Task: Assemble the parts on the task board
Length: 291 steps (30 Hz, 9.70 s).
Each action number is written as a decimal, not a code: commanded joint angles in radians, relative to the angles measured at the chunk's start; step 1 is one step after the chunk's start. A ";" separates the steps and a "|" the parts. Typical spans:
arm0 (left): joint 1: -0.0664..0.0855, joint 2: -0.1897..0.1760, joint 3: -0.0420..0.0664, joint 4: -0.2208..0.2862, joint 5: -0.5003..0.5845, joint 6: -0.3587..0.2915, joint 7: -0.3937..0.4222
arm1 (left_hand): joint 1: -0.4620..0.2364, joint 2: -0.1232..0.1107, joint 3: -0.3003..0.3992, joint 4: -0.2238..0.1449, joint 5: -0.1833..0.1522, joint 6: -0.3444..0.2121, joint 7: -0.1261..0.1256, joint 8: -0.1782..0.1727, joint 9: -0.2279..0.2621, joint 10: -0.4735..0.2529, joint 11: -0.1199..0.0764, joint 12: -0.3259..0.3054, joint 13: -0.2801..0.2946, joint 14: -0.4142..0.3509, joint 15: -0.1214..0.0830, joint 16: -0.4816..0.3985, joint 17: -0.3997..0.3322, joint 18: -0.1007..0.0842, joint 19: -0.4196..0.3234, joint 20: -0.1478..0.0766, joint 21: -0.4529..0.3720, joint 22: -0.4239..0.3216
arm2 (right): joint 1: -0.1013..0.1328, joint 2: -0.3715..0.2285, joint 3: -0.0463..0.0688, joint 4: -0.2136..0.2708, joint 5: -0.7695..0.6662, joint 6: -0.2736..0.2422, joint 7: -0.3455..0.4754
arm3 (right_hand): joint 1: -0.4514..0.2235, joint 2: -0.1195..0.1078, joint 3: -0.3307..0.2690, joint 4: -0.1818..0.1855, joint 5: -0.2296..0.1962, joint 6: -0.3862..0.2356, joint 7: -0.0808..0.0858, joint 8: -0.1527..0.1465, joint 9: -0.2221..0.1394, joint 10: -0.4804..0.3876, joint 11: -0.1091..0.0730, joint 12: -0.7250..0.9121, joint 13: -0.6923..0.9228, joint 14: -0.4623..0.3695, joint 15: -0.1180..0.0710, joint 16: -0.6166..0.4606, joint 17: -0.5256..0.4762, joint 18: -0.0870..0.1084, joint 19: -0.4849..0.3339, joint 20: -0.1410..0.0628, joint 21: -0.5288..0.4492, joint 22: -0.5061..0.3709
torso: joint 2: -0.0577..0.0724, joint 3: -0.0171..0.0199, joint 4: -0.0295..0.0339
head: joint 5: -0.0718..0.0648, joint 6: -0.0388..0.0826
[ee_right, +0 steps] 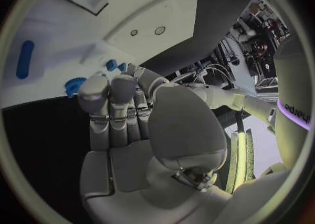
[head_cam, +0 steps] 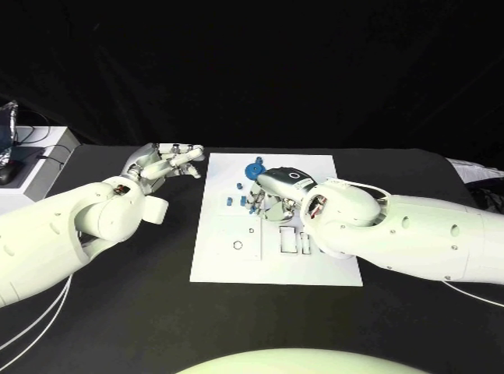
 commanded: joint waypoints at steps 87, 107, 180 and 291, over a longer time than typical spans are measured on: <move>-0.001 0.003 0.001 -0.004 0.031 -0.013 -0.006 | -0.022 -0.002 0.003 0.013 -0.001 -0.002 0.005 0.005 0.001 -0.017 0.004 0.007 0.000 -0.003 0.009 -0.005 -0.002 -0.012 0.006 0.004 -0.013 0.001 | -0.058 0.009 -0.020 -0.010 -0.162 -0.011 -0.015 | 0.044 -0.097 -0.291 0.102 0.090 -0.342 -0.004 -0.005 -0.053 -0.286 0.055 0.009 -0.001 -0.003 0.048 -0.045 -0.024 0.089 0.020 0.053 -0.428 -0.043 | -0.001 0.0019 -0.0012 | 0.023 -0.031; -0.003 0.005 0.001 -0.006 0.034 -0.002 -0.008 | -0.016 0.006 -0.013 0.010 -0.001 -0.002 0.004 0.005 0.001 -0.021 0.004 0.013 0.000 -0.003 0.008 -0.006 -0.002 -0.011 0.009 0.005 -0.019 -0.002 | 0.024 -0.196 0.019 0.006 0.063 0.052 -0.010 | -0.004 -0.104 -0.247 0.082 0.099 -0.192 0.021 0.002 -0.048 -0.136 0.022 0.008 0.000 -0.006 0.029 0.025 0.003 0.054 0.050 0.033 -0.291 0.059 | 0.000 -0.0004 -0.0026 | 0.001 -0.015; -0.007 0.001 0.000 -0.011 0.034 0.004 -0.036 | -0.013 0.018 -0.021 0.010 -0.001 -0.002 0.006 0.005 0.002 -0.022 0.004 0.014 0.000 -0.003 0.009 -0.005 -0.003 -0.010 0.012 0.005 -0.022 -0.001 | 0.008 -0.131 0.011 -0.084 0.127 0.076 -0.028 | 0.003 0.013 -0.060 0.057 0.056 -0.017 0.002 0.004 -0.034 0.027 -0.023 0.005 0.001 -0.007 -0.003 0.056 0.001 0.013 0.053 0.001 -0.071 0.093 | -0.001 0.0002 -0.0005 | -0.001 -0.030; -0.008 0.016 -0.001 -0.026 0.042 0.013 -0.042 | -0.011 0.022 -0.024 0.008 -0.001 -0.002 0.006 0.005 0.001 -0.022 0.005 0.012 0.000 -0.003 0.009 -0.004 -0.004 -0.010 0.013 0.005 -0.024 0.003 | -0.073 0.065 -0.016 0.029 -0.106 0.120 -0.037 | -0.029 0.032 -0.037 -0.008 0.031 -0.013 0.006 0.003 -0.031 0.027 -0.022 0.005 0.001 -0.008 -0.002 0.056 -0.007 0.015 0.027 0.002 -0.030 0.090 | 0.000 0.0001 -0.0007 | 0.057 -0.051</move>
